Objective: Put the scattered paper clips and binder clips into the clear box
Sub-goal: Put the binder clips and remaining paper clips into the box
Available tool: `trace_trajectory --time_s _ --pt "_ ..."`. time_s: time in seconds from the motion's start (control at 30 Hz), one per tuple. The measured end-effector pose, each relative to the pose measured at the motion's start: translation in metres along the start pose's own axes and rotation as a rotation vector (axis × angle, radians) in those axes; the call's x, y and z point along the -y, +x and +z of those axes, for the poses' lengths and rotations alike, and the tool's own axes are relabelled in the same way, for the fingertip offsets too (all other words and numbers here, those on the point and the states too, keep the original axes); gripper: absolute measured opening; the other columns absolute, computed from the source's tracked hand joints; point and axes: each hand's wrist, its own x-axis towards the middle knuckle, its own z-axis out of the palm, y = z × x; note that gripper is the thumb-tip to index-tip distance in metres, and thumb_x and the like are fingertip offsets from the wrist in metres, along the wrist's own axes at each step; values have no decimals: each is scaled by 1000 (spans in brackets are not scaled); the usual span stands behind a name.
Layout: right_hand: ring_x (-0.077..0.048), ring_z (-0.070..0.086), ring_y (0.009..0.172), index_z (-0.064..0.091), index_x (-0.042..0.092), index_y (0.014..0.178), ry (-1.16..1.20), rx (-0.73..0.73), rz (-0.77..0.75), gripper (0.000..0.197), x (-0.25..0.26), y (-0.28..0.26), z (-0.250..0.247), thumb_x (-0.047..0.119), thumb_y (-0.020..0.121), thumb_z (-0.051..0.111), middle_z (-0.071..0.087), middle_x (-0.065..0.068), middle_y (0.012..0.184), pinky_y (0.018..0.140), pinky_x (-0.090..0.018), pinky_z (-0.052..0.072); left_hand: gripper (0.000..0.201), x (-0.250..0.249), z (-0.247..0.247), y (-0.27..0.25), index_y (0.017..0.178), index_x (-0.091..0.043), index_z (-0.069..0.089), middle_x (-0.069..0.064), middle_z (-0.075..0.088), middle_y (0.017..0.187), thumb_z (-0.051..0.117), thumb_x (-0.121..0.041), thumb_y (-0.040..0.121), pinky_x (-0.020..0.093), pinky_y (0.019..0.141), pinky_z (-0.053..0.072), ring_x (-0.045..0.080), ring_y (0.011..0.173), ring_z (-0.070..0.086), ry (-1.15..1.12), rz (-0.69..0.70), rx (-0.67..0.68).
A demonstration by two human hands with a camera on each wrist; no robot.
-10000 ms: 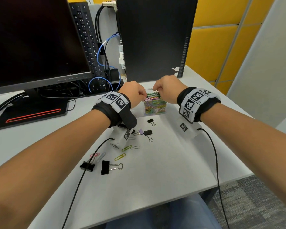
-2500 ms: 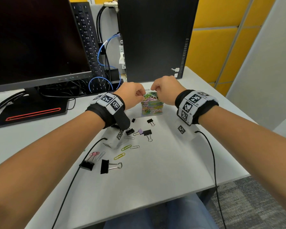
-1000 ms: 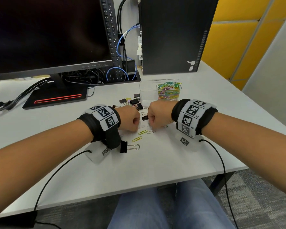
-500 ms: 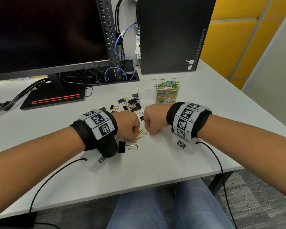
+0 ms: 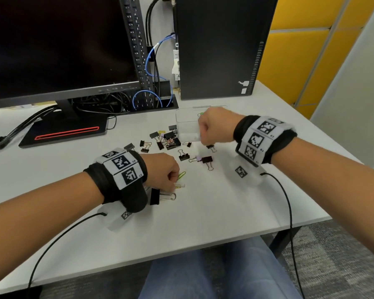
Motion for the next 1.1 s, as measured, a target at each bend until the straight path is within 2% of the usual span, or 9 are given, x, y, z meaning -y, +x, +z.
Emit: trace_trajectory --time_s 0.1,0.23,0.33,0.4,0.53,0.63,0.83,0.93,1.1 --pt "-17 56 75 60 11 72 -10 -182 32 11 -15 4 -23 9 82 57 59 -1 80 52 -16 39 15 0 -1 1 69 -24 54 -11 51 63 66 -25 79 16 54 38 4 57 44 -17 15 -15" --pt "-22 62 89 65 13 83 5 -303 86 4 -37 17 -39 10 81 64 64 -4 92 71 -27 48 18 1 -10 6 68 -24 54 -12 50 61 69 -24 77 14 53 37 2 55 44 -64 27 -58" --pt "-23 63 93 67 16 86 -22 -303 108 8 -46 28 -39 10 82 65 68 -5 97 83 -31 53 10 2 -29 16 75 -19 57 -13 50 64 66 -19 80 14 56 39 5 60 46 -94 44 -214" --pt "-24 64 93 65 19 81 -37 -302 105 11 -49 32 -36 9 82 63 69 -5 98 87 -33 54 7 2 -44 25 78 -18 58 -12 51 67 64 -17 81 16 61 43 7 63 47 -130 46 -345" --pt "-24 64 93 61 25 76 -59 -318 113 20 -54 41 -28 8 85 59 69 -4 98 94 -35 50 5 1 -68 48 81 -16 57 -7 54 72 60 -18 84 18 64 47 11 69 52 -199 37 -622" --pt "-24 64 95 61 28 77 -73 -333 116 24 -57 46 -25 6 86 57 70 -3 98 102 -40 42 5 -1 -79 66 82 -15 53 2 60 78 57 -15 85 31 73 52 19 72 56 -208 14 -750" --pt "-24 64 96 67 26 85 -59 -366 117 23 -62 51 -20 5 87 56 70 -4 101 101 -40 46 6 -8 -85 96 93 -12 51 12 64 85 47 -15 90 39 71 51 30 77 58 -35 -42 -735" --pt "-25 63 99 72 20 96 -51 -361 115 22 -63 53 -19 5 88 56 68 -6 106 95 -38 51 10 -9 -86 105 98 -12 54 10 63 89 50 -18 92 40 77 53 30 84 60 -28 -48 -692" --pt "-27 61 105 72 15 105 -42 -346 111 22 -63 53 -20 8 90 57 67 -8 114 99 -39 49 25 -8 -91 107 112 -12 66 8 68 110 50 -20 95 37 93 48 28 104 59 -29 -25 -660"
